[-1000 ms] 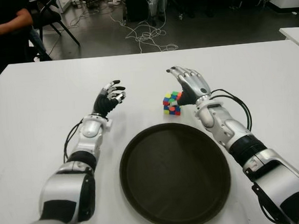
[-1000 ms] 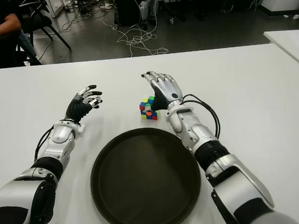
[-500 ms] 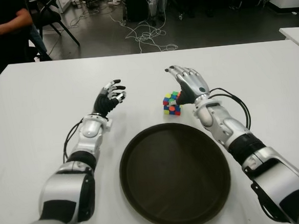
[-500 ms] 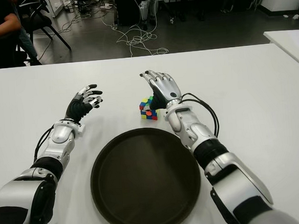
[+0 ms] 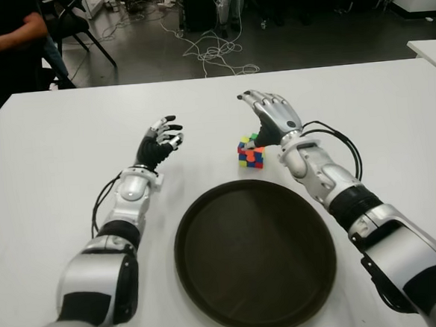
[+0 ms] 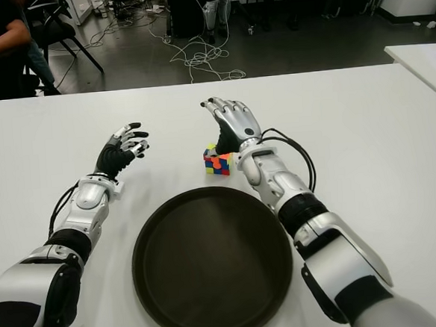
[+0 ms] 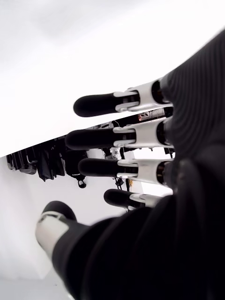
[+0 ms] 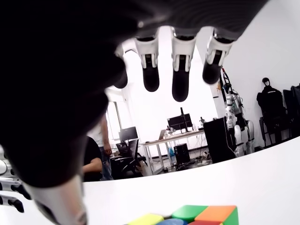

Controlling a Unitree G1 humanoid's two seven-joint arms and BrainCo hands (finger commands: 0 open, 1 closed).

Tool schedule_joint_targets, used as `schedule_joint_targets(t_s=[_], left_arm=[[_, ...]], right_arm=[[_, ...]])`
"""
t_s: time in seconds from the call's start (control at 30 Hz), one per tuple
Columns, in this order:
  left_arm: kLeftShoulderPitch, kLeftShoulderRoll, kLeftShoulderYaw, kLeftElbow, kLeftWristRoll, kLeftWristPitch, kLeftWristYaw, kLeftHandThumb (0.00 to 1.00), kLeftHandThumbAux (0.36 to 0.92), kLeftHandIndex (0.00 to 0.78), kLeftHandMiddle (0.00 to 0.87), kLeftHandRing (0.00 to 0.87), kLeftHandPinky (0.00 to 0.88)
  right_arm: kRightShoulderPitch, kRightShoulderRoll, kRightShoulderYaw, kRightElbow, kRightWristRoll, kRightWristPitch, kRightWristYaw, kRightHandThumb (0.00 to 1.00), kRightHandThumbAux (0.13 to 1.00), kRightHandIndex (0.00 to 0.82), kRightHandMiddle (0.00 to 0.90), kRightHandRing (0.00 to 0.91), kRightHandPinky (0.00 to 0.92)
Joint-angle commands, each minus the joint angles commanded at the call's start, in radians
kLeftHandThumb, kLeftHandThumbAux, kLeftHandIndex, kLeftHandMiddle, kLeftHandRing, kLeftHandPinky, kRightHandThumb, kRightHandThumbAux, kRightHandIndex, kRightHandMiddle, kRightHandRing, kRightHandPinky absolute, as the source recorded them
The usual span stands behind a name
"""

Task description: Pick up the Rubik's Cube and put it in the plate

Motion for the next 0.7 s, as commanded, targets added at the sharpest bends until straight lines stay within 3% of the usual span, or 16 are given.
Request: schedule_joint_targets(t_s=[0.17,0.37,0.7], left_arm=[[0.0,0.001,-0.006,0.0,0.006,-0.001,0.012,0.284,0.638,0.172,0.267,0.32,0.383],[0.0,-0.001,0.004,-0.003,-0.004,-0.007,0.009,0.298,0.673,0.177,0.277,0.33,0.376],[-0.011,-0.023,0.095,-0.007,-0.11,0.043,-0.054,0.373,0.722,0.191,0.284,0.331,0.371]], right_arm=[[-0.015,0.01,0.002,0.036,0.004,-0.008,-0.007,0.0,0.867,0.115,0.148,0.164,0.159],[-0.032,0.028,0.003,0.103,0.007,-0.014,-0.023,0.0,0.86,0.122,0.146,0.166,0.162],[-0.056,0.046,-0.004,0.247,0.04,-0.053,-0.044,0.0,0.871,0.141,0.163,0.185,0.19]])
